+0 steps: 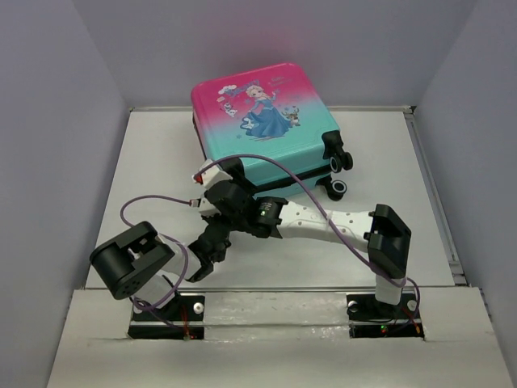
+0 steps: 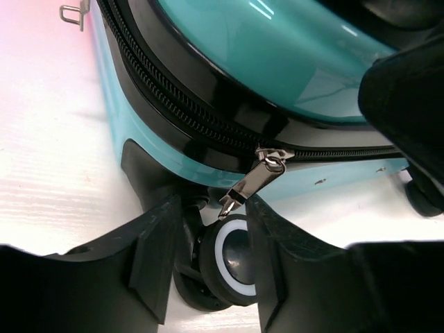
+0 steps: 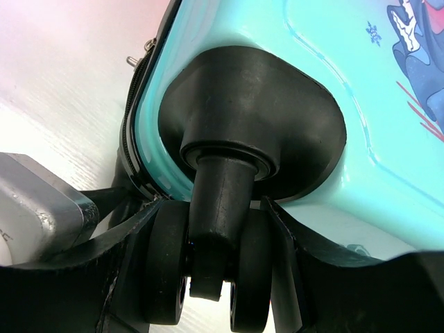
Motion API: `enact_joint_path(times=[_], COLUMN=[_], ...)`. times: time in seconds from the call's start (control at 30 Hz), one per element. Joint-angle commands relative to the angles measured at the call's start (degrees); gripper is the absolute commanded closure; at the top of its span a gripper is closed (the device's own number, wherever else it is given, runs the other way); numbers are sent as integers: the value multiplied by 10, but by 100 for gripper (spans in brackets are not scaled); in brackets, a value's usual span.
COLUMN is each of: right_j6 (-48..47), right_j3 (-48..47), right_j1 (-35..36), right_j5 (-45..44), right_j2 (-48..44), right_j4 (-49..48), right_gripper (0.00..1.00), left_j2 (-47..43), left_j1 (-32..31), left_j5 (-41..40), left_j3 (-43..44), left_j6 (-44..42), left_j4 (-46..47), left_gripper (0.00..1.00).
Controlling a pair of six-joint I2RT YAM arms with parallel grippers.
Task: Pack the luggage
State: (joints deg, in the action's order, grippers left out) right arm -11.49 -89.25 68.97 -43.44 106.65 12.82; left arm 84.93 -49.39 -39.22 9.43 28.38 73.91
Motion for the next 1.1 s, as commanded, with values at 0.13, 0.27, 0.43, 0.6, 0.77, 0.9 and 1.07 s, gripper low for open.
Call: enact_joint_path(times=[0.13, 0.27, 0.43, 0.6, 0.77, 0.9, 1.07], right_j6=[28, 33, 44, 49, 51, 56, 59], right_j3=[0, 7, 11, 14, 13, 14, 22], right_j1=[9, 9, 9, 9, 9, 9, 9], right_j5=[80, 84, 90, 89, 92, 98, 100], right_j2=[-30, -32, -28, -26, -29, -29, -36], right_j4=[-90, -90, -90, -91, -93, -95, -98], right_gripper=[93, 93, 93, 93, 93, 93, 93], left_j2=[-34, -79, -111, -120, -112, -103, -100], left_j1=[-2, -2, -2, -2, -2, -2, 1], left_j5=[-39, -38, -26, -6, 9, 18, 10], left_j3=[28, 31, 28, 31, 20, 28, 44], left_j6=[-78, -84, -82, -76, -58, -55, -77], left_j4=[357, 327, 306, 249, 236, 233, 235], left_gripper=[54, 59, 67, 50, 37, 41, 77])
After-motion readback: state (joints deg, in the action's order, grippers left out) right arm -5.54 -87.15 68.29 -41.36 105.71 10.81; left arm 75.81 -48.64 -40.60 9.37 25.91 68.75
